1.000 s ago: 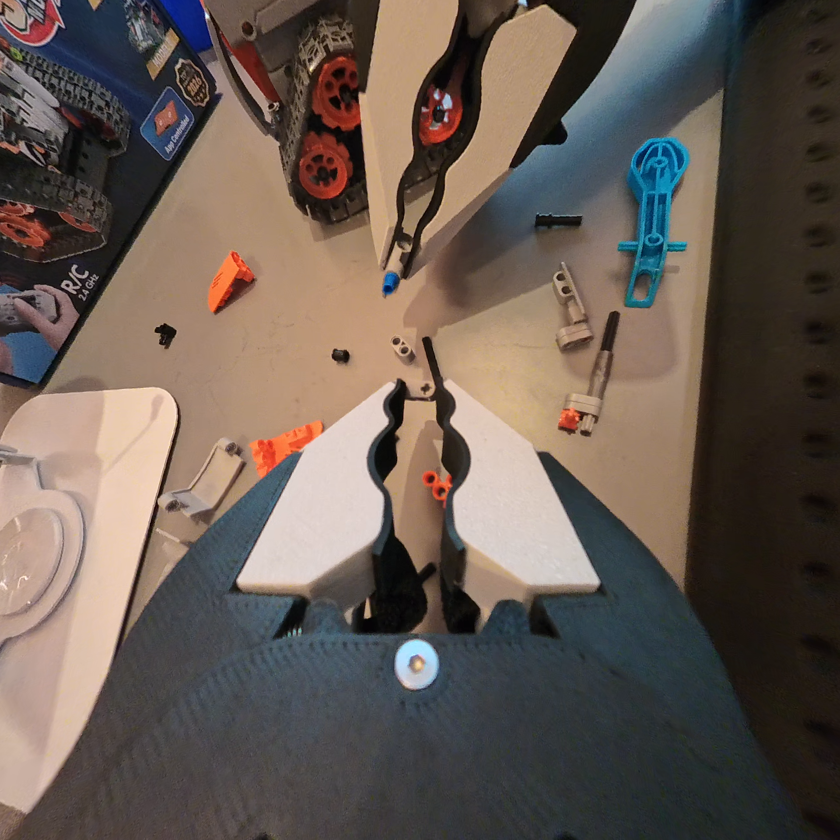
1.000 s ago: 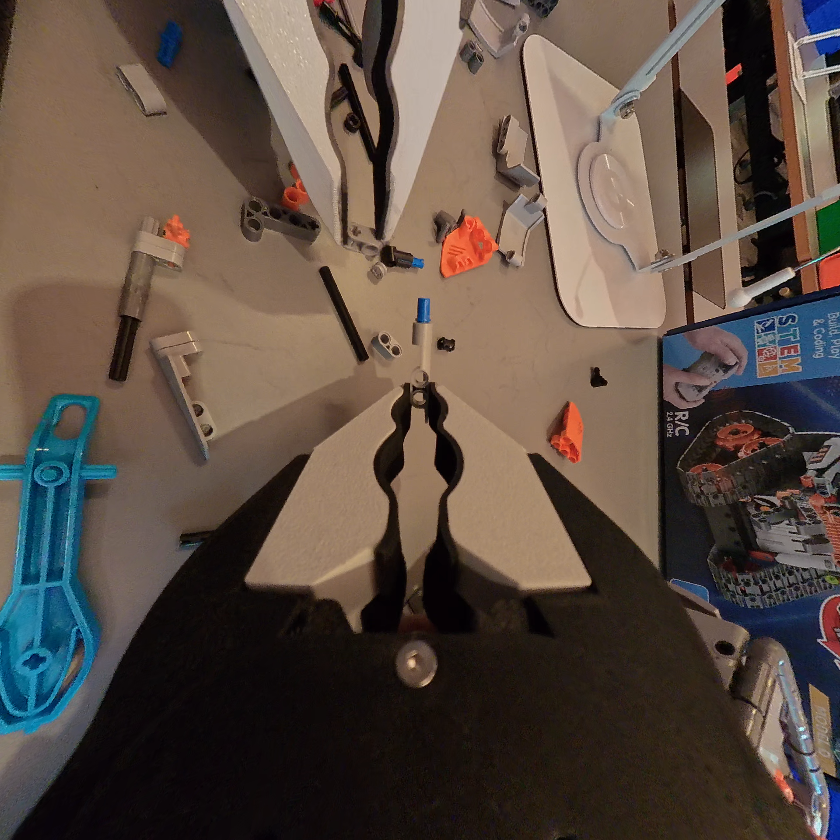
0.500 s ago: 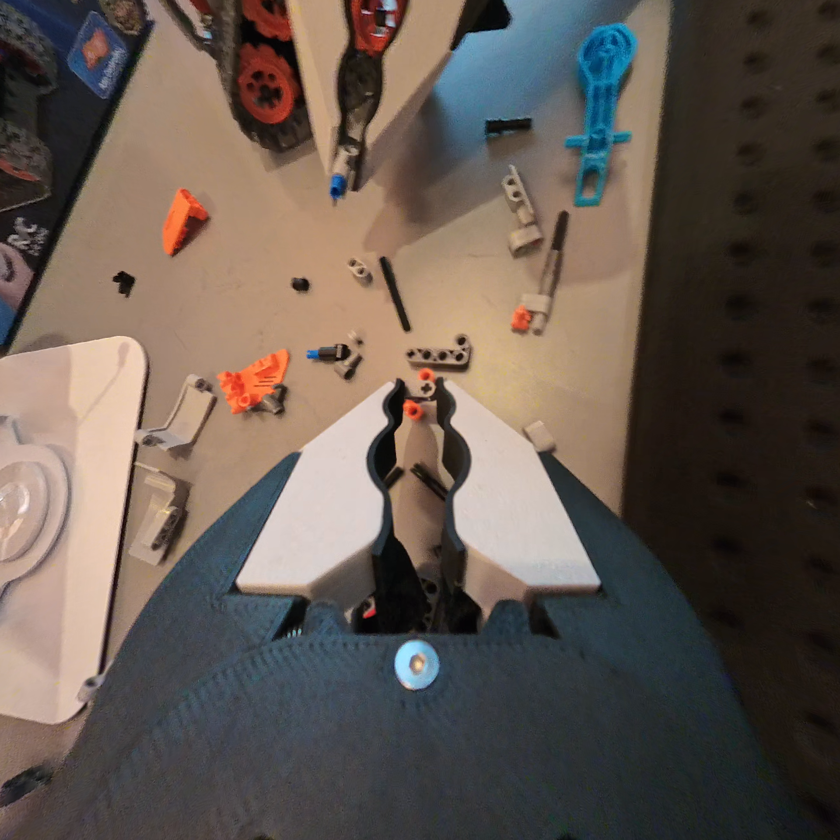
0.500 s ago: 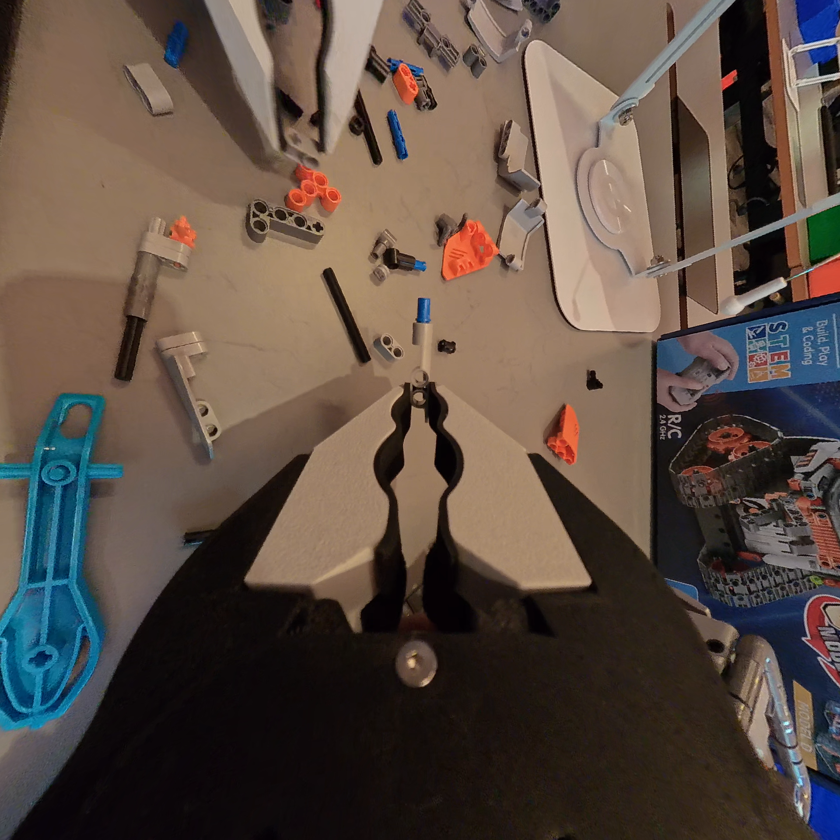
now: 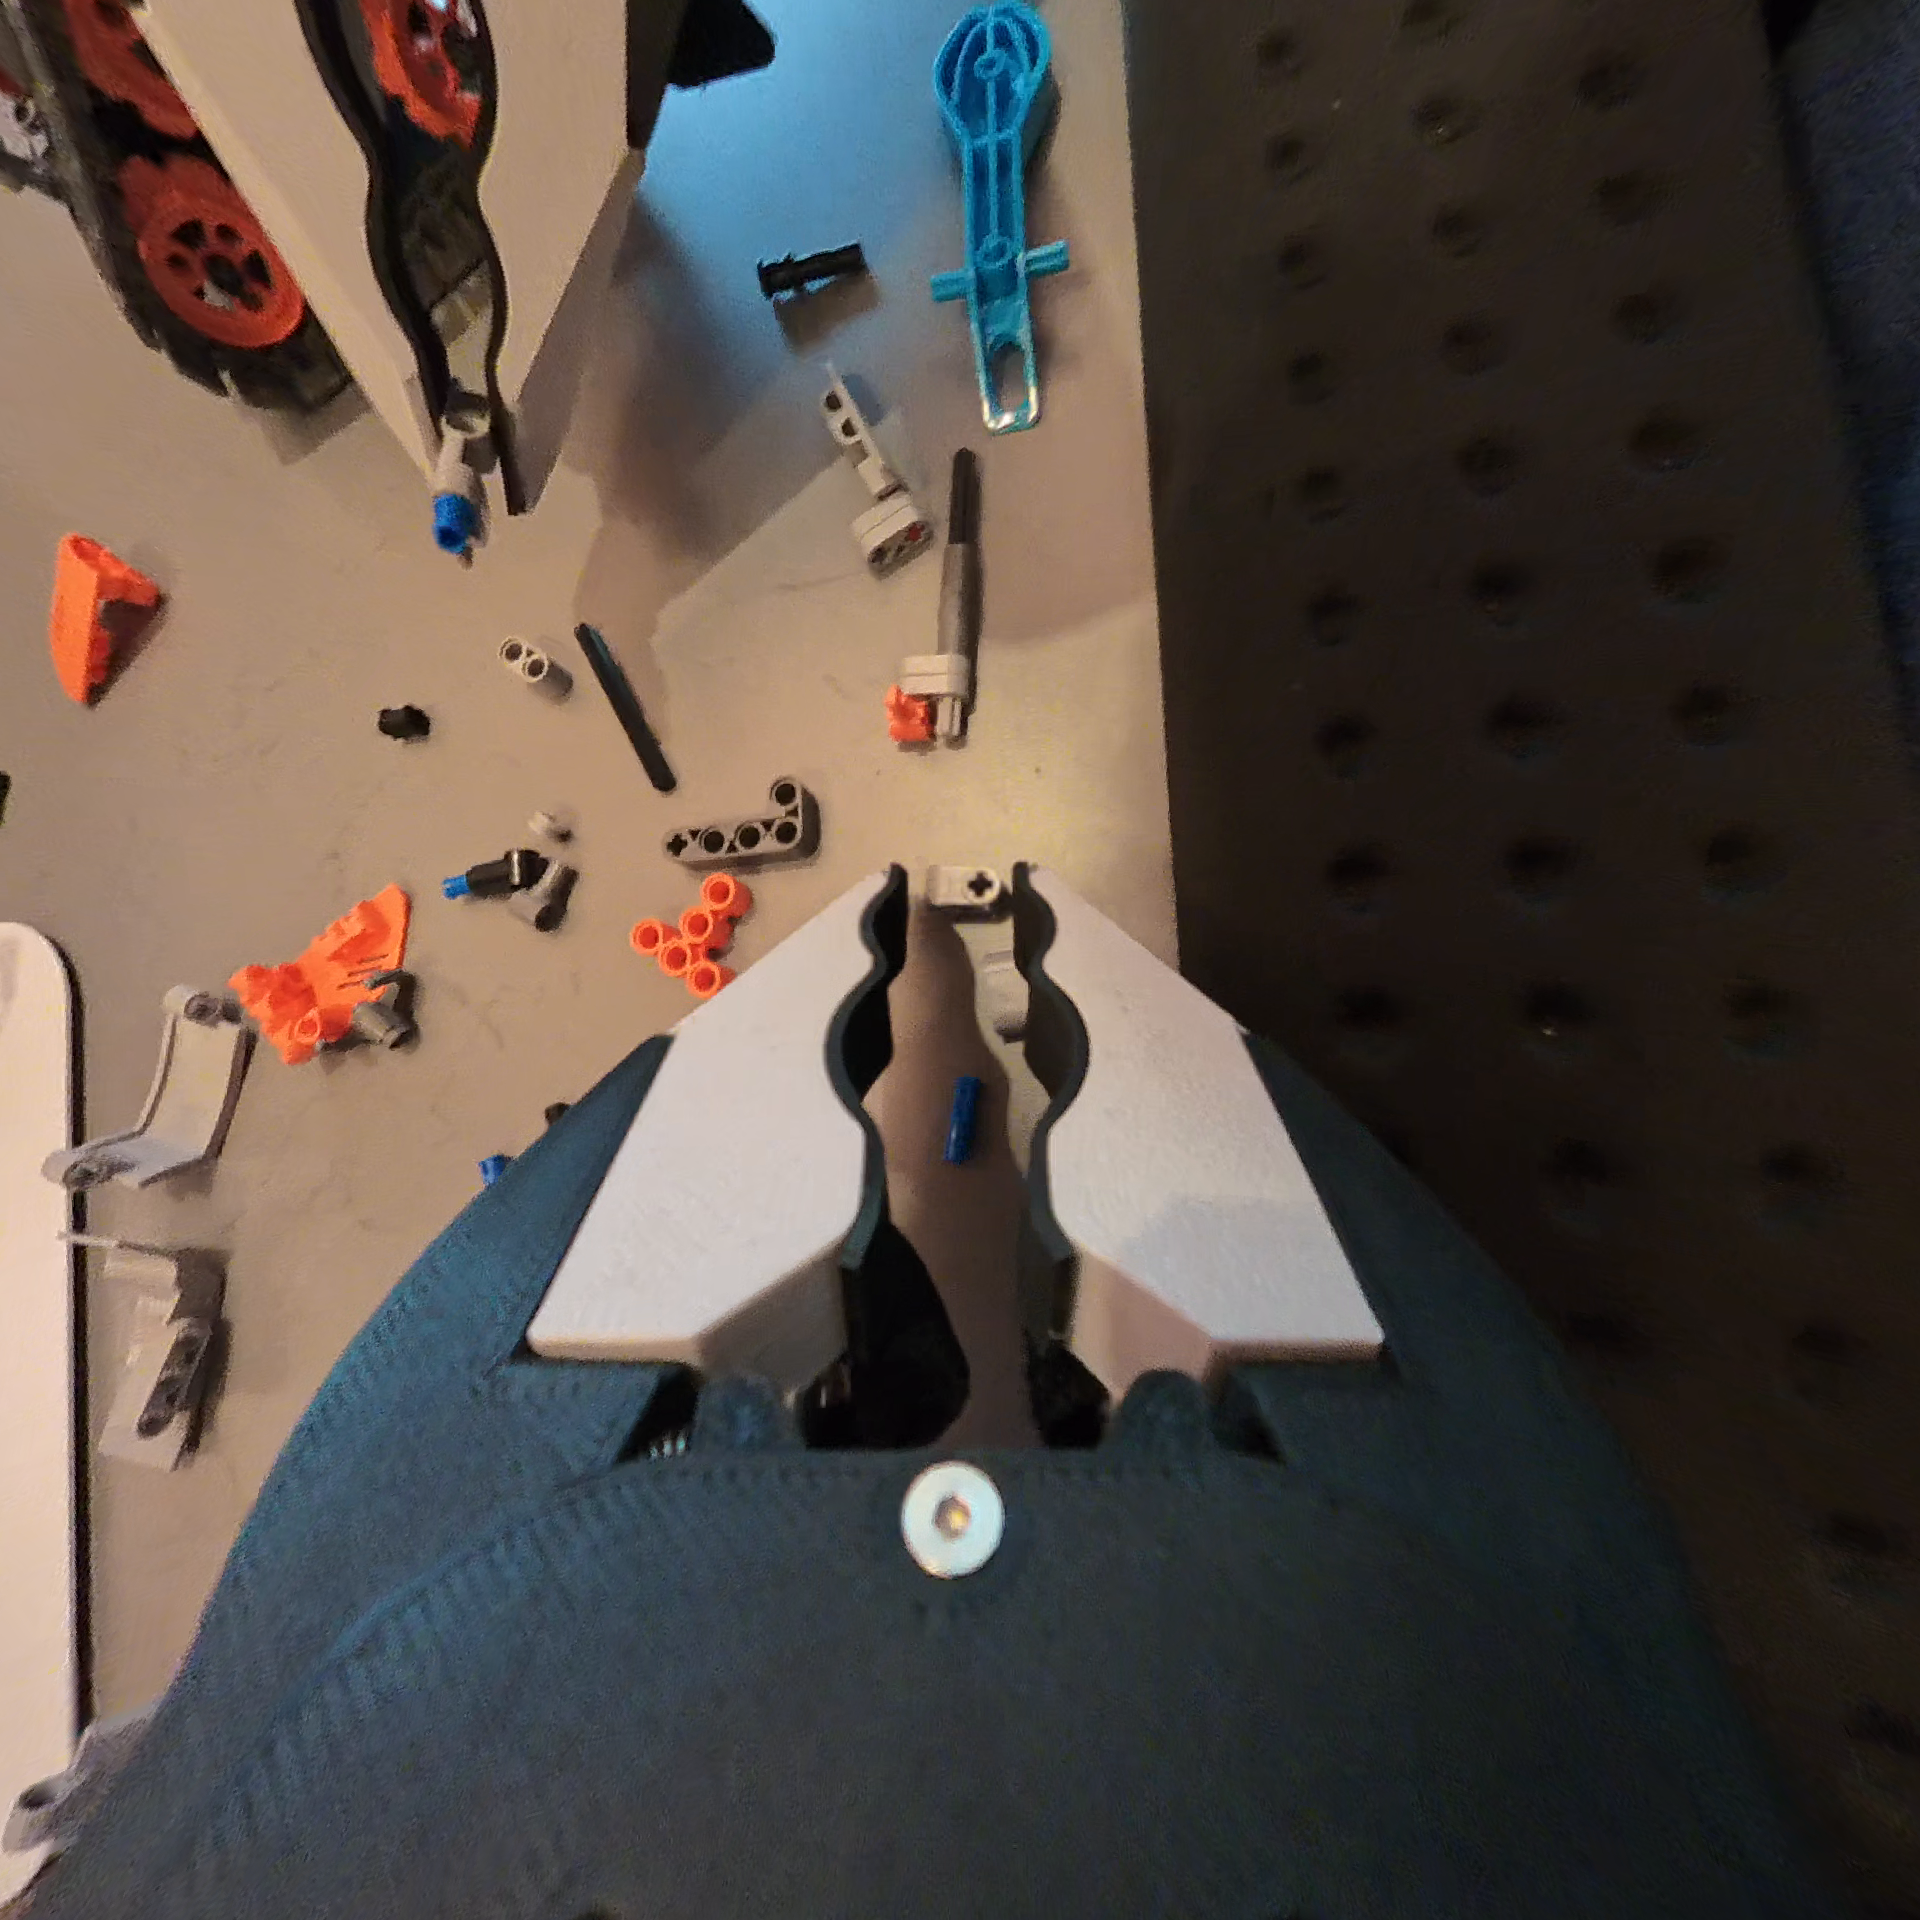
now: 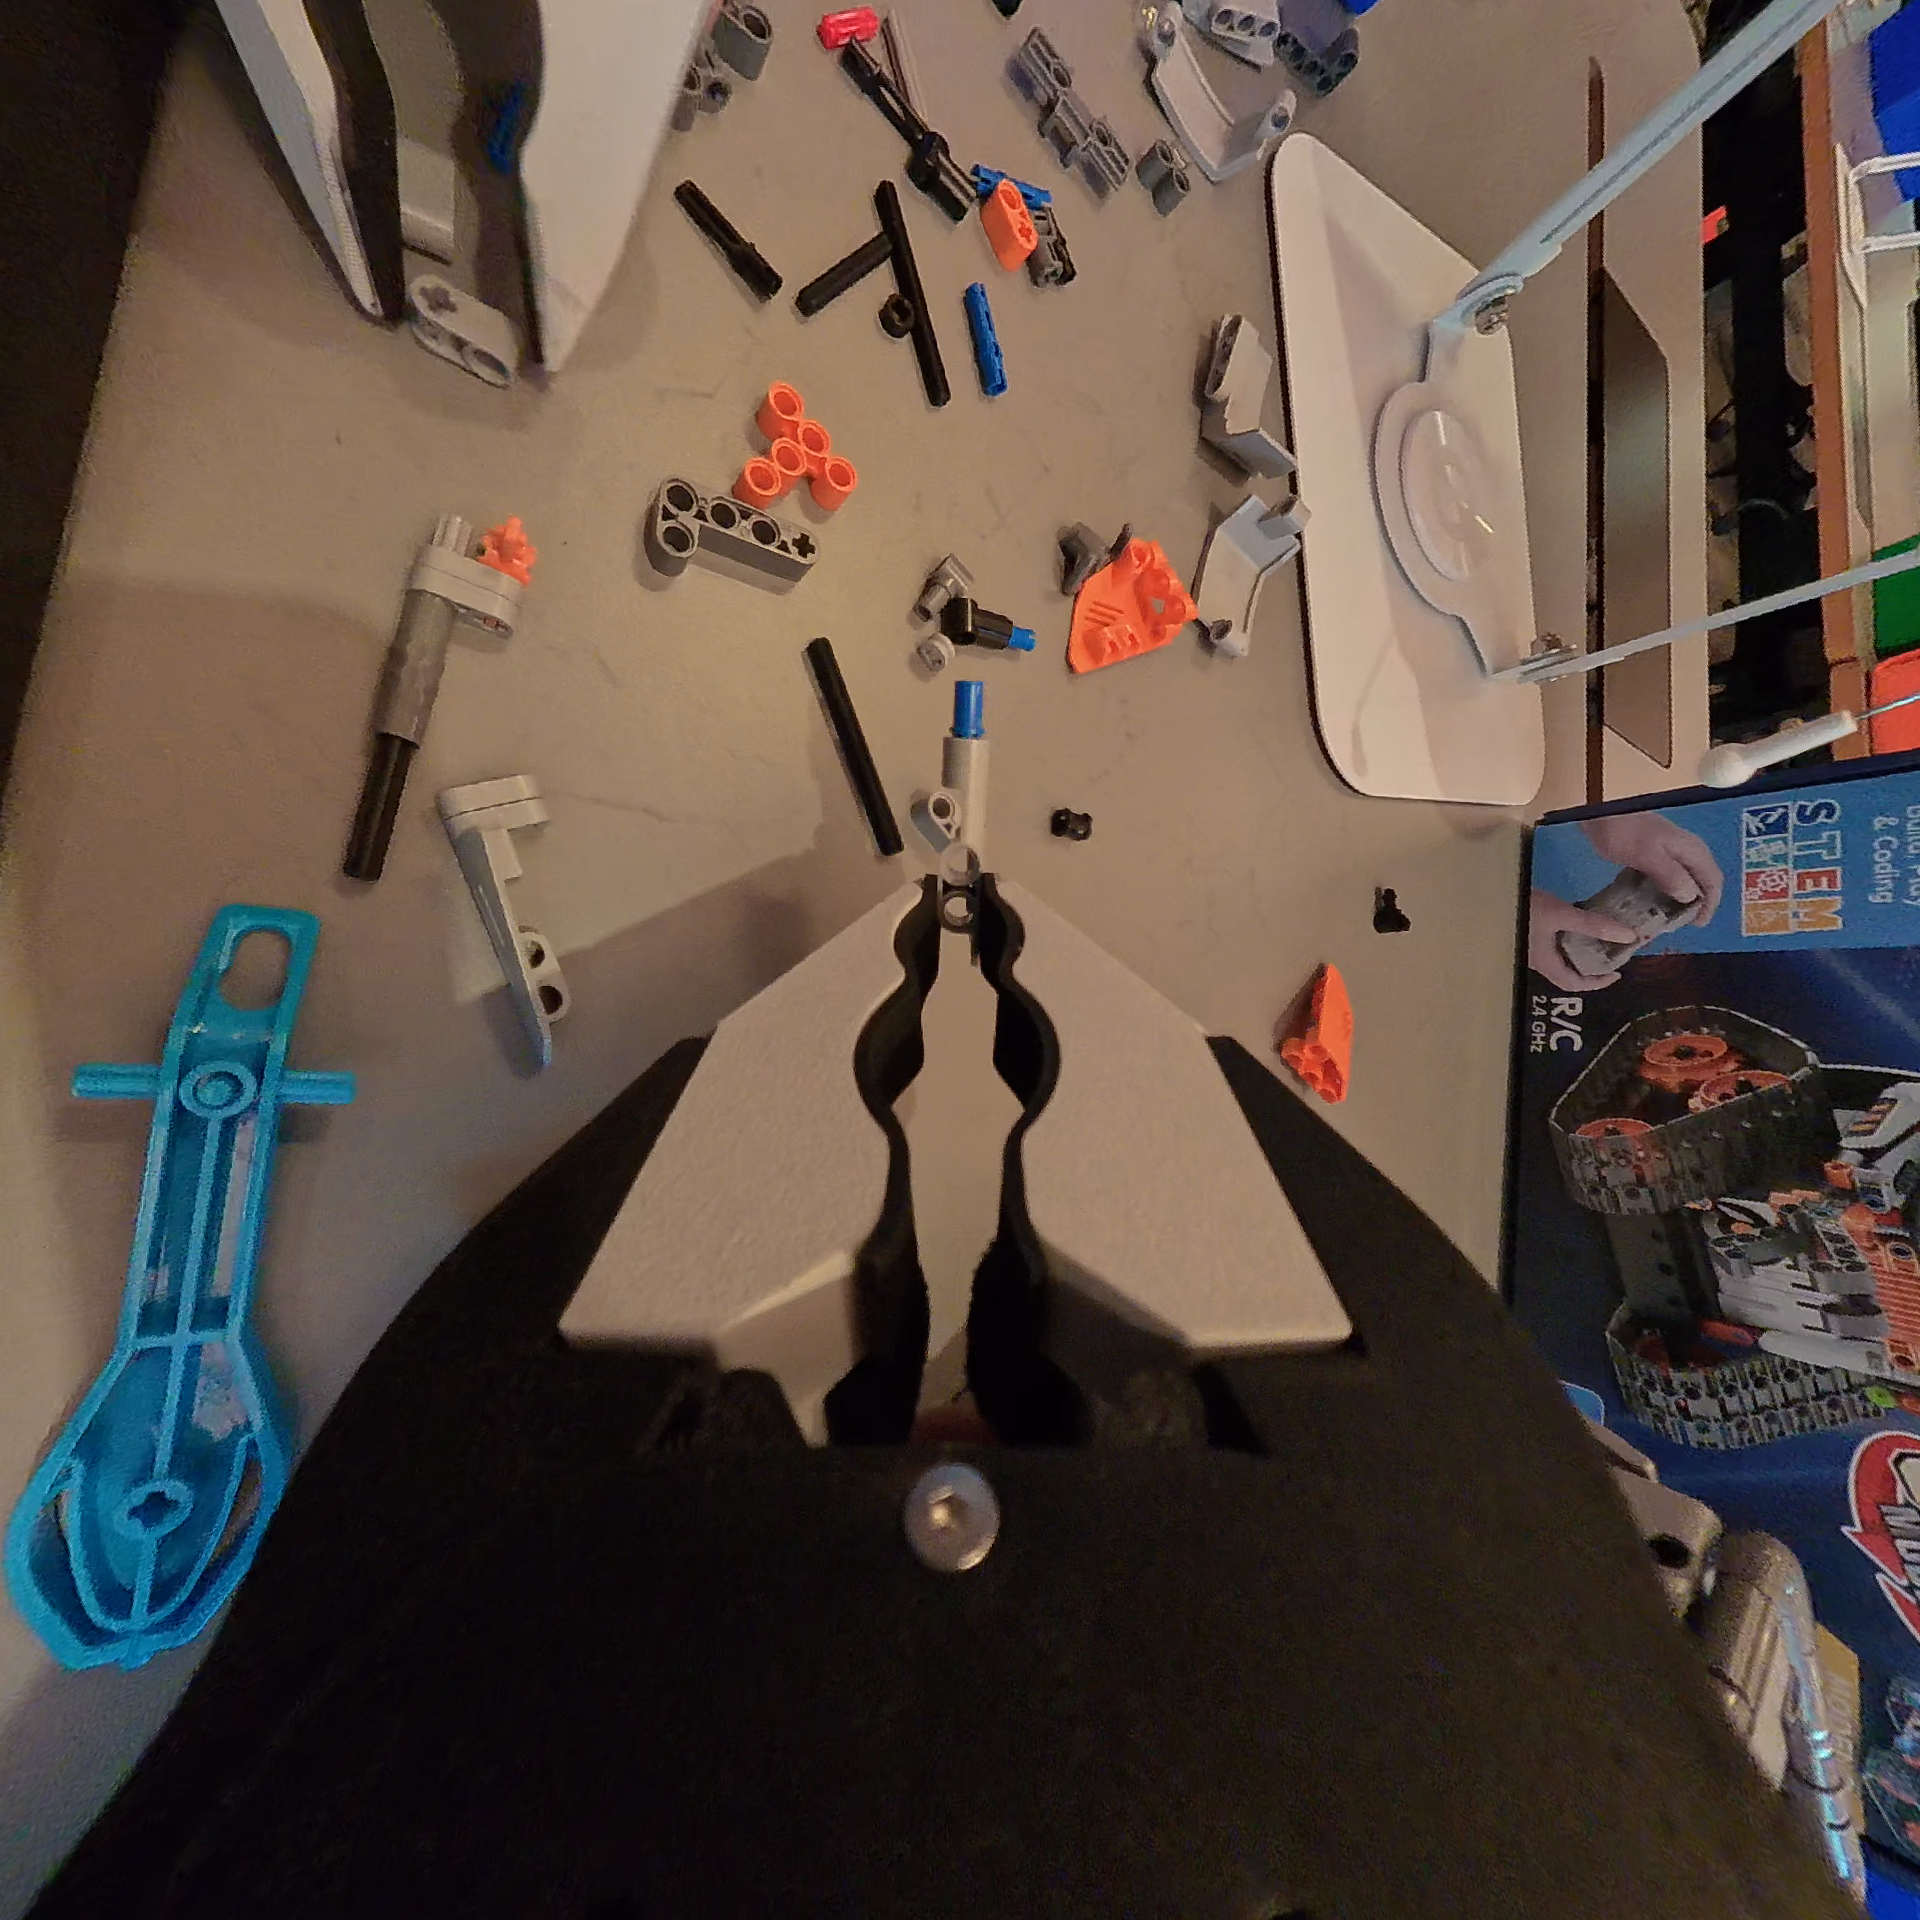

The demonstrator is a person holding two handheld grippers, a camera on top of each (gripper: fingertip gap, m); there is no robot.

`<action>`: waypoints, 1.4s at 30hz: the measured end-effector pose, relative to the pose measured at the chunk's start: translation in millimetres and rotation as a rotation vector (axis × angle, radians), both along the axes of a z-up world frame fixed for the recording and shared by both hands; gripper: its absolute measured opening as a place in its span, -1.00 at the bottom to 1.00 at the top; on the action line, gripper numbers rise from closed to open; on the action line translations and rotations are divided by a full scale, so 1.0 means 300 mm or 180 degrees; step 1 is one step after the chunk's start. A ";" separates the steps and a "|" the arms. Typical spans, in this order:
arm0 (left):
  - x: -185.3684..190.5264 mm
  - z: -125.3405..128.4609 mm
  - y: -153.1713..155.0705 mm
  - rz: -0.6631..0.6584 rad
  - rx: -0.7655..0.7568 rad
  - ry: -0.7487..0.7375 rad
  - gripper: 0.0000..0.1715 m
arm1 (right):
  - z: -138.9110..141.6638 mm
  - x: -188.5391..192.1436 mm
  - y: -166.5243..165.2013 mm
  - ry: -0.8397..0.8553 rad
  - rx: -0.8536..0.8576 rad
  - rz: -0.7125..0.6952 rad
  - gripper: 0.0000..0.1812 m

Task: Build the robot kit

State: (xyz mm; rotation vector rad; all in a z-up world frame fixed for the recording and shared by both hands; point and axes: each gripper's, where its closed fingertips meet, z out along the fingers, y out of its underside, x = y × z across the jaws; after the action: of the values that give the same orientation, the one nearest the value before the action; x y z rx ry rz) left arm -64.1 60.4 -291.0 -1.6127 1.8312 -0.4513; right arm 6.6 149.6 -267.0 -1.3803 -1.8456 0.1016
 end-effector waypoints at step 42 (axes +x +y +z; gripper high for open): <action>-0.036 0.004 0.051 0.1408 -0.0351 0.0197 -0.76 | 0.108 -0.058 -0.013 -0.0045 0.1932 0.0561 -0.96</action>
State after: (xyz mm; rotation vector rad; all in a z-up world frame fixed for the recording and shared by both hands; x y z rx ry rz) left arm -74.8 75.7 -289.7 -2.0581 1.4490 -0.3077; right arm -10.8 145.6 -234.5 -0.7983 -1.8005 -0.3534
